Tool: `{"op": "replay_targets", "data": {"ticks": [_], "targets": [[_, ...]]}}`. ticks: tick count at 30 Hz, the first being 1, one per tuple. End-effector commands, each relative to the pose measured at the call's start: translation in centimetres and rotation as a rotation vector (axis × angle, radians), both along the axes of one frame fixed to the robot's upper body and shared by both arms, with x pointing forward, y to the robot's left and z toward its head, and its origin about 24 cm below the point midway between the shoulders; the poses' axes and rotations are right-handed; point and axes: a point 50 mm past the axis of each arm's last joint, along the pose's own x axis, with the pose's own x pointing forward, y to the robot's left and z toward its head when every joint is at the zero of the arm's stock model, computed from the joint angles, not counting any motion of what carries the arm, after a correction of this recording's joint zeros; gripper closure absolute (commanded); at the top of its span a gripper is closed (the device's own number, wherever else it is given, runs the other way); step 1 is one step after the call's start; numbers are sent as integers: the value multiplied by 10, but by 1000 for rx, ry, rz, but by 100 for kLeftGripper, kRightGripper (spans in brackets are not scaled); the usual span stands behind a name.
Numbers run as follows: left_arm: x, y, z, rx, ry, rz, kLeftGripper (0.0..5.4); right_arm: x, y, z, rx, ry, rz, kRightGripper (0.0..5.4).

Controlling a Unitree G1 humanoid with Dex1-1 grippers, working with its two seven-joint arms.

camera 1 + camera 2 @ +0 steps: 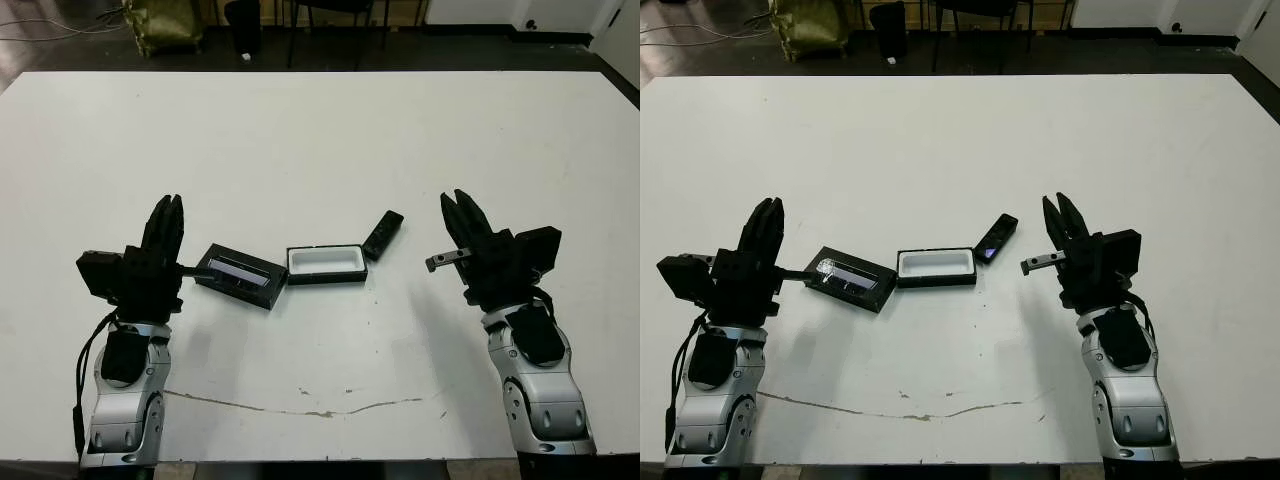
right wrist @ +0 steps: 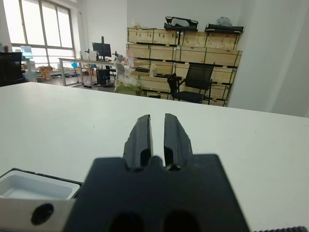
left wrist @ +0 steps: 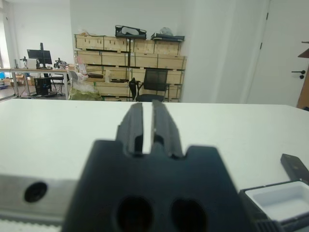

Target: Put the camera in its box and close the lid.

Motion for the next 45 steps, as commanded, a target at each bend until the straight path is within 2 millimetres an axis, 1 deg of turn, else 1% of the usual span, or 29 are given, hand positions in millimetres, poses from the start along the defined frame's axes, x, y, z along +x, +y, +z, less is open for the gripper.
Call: {"op": "replay_targets", "data": {"ticks": [1, 10, 12, 14, 16, 18, 21, 23, 26, 29, 33, 38, 45], "targets": [[-2, 2, -5, 11, 27, 5, 538, -1, -3, -6, -14, 40, -8, 540], [-3, 2, -6, 13, 25, 2, 538, 0, -3, -7, -22, 46, -3, 540], [-3, 2, -6, 14, 25, 2, 538, 2, -4, -3, -44, 46, -4, 540], [-2, 2, -6, 11, 27, 4, 538, 8, -8, 7, -83, 43, 0, 540], [-2, 2, -6, 11, 23, 3, 538, 19, -14, 23, -137, 14, 0, 540], [-3, 1, -6, 9, 27, 4, 538, 36, -20, 42, -192, -22, 17, 540], [-3, 1, -5, 8, 28, 7, 538, 63, -25, 69, -296, -50, 48, 540], [-2, 1, -4, 8, 29, 8, 538, 86, -25, 84, -421, -59, 71, 540], [-2, 1, -4, 6, 30, 8, 538, 113, -22, 99, -548, -42, 93, 540], [-2, 0, -3, 1, 29, 4, 538, 130, -14, 111, -628, -25, 122, 540], [-2, 0, -1, 7, 25, 8, 538, 142, -4, 113, -652, 24, 196, 540], [-3, 1, -1, 8, 31, 15, 538, 149, 8, 106, -813, 106, 295, 540], [-3, 0, -3, 2, 36, 6, 538, 155, 17, 101, -954, 208, 319, 540]]}}
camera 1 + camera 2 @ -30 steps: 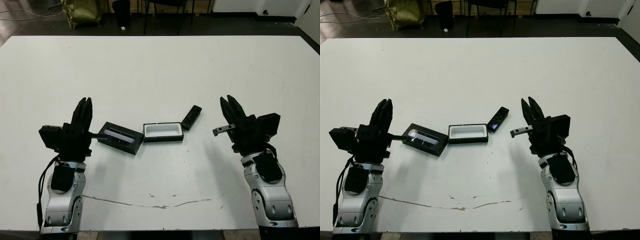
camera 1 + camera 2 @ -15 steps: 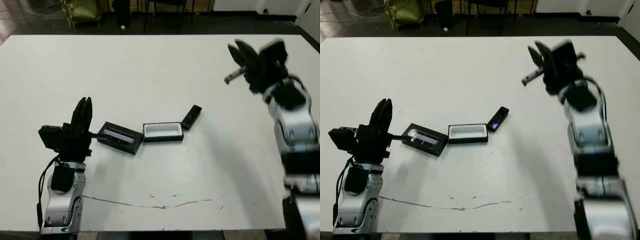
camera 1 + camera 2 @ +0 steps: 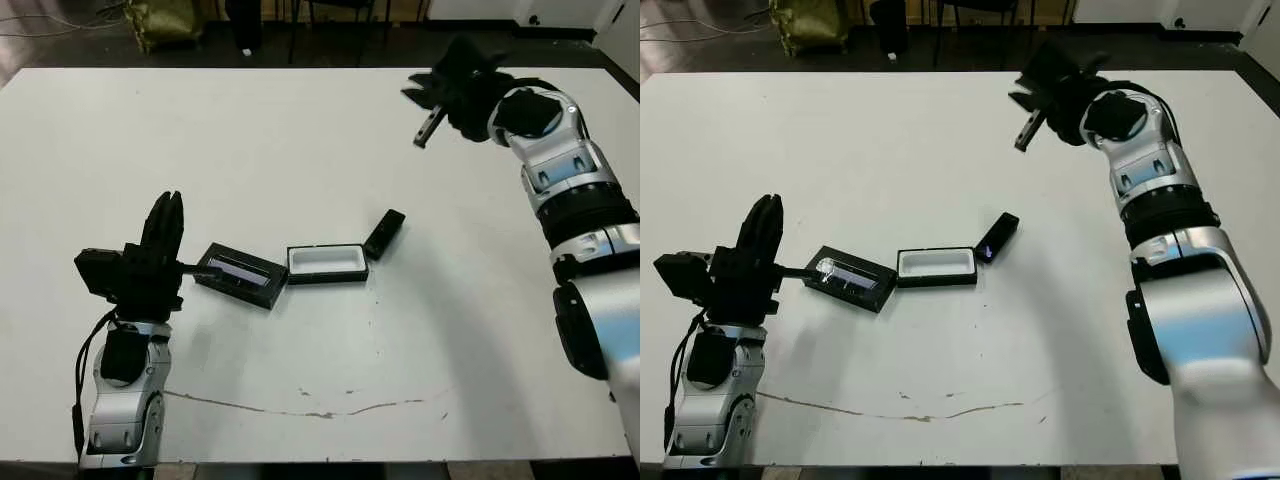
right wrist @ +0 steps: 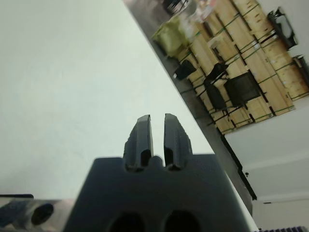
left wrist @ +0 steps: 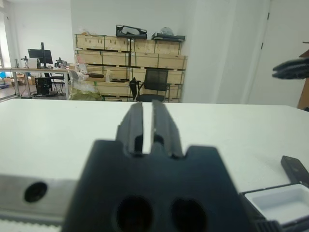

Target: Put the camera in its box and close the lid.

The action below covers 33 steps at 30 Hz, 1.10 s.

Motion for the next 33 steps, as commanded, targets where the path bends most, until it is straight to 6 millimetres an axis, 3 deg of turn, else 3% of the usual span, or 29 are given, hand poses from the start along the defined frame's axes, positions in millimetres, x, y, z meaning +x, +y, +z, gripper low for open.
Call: {"op": "replay_targets", "data": {"ticks": [1, 8, 16, 33], "targets": [[-2, 2, -8, 8, 41, 5, 538, 2, 8, -4, -84, 69, 19, 540], [-2, 2, -9, 8, 41, 7, 538, -1, 23, -25, -194, 245, 91, 540], [-3, 2, -12, 7, 32, 3, 538, -7, 35, -43, -369, 309, 171, 540], [-3, 1, -15, 12, 34, 6, 538, -16, 28, -83, -453, 465, 145, 540]]}}
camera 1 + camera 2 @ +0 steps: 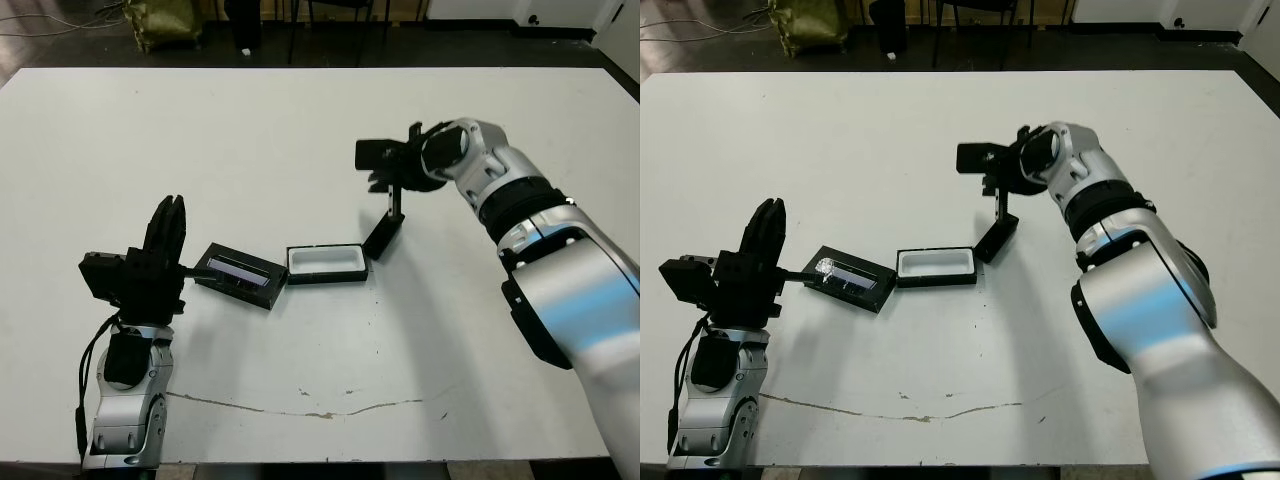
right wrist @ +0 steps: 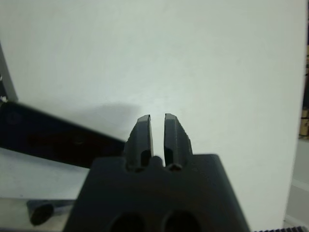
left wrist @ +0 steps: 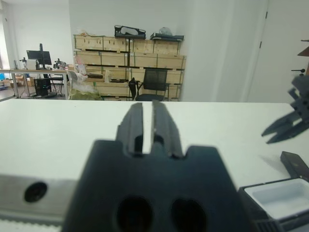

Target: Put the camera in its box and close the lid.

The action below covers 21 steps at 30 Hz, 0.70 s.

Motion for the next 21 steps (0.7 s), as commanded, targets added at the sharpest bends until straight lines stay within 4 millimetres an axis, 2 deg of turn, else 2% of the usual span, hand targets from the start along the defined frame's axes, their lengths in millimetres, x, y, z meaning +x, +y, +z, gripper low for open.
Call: {"op": "replay_targets", "data": {"ticks": [1, 13, 21], "targets": [[-2, 1, -8, 4, 35, 7, 538, -3, -5, -13, -12, 39, -19, 540], [-2, 2, -9, 2, 37, 1, 538, -6, -5, -21, -31, 59, -2, 540], [-2, 2, -10, 2, 29, 0, 538, -6, -9, -18, -19, 64, -8, 540]]}}
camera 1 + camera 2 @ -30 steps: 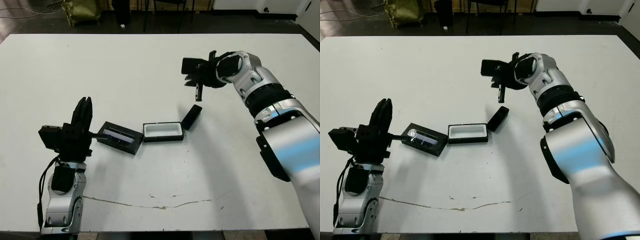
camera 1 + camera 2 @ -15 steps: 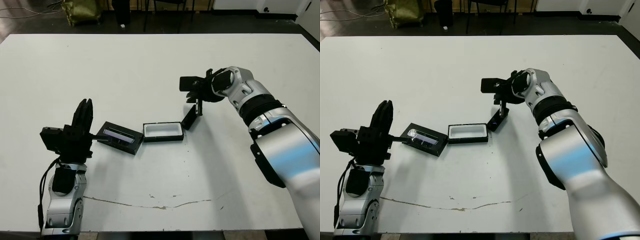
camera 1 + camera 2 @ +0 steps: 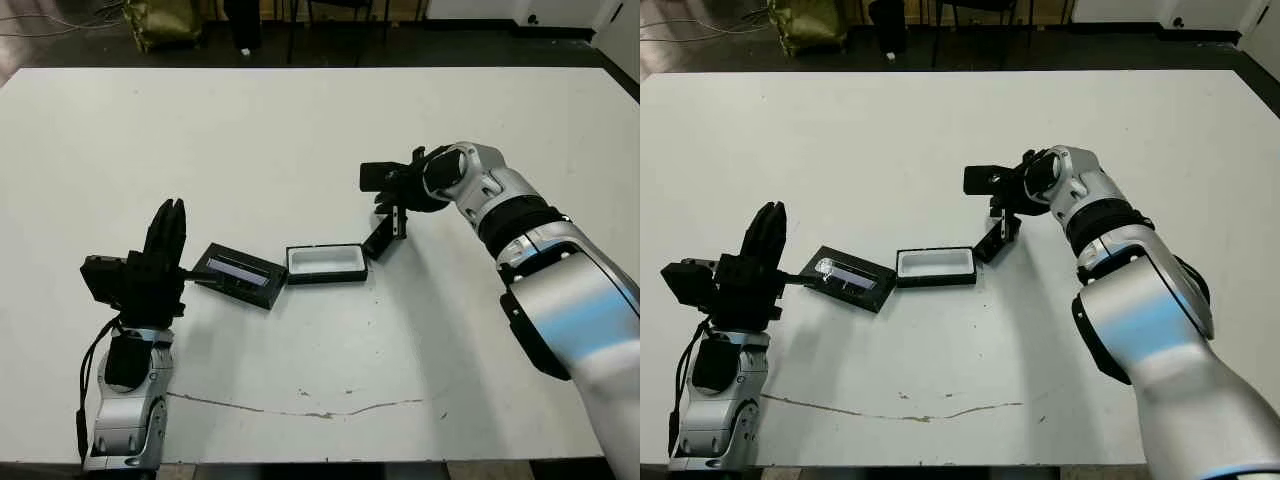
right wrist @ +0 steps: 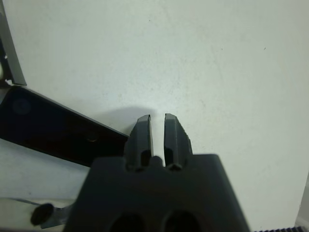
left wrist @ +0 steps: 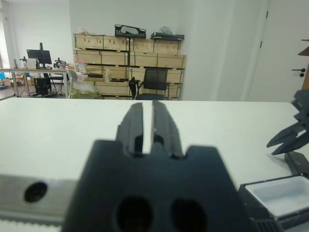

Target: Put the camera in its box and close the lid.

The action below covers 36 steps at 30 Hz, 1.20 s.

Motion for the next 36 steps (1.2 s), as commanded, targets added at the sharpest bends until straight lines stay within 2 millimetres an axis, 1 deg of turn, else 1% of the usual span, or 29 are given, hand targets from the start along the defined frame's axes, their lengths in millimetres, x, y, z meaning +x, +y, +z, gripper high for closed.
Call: {"op": "replay_targets", "data": {"ticks": [1, 9, 14, 19, 27, 36], "targets": [[-2, 1, -8, -1, 29, 1, 538, -2, -5, -4, 2, 21, -4, 540], [-3, 1, -9, 7, 43, 12, 538, -1, -7, 1, 7, 10, 17, 540], [-4, 1, -9, 4, 43, 14, 538, -1, -13, 2, 47, 12, -19, 540], [-4, 2, -9, 6, 39, 13, 538, -2, -20, 4, 87, 20, -6, 540], [-4, 2, -9, 7, 39, 7, 538, -6, -34, -5, 69, 60, -44, 540], [-3, 2, -10, 4, 40, 2, 538, -8, -36, -11, 59, 67, -52, 540]]}}
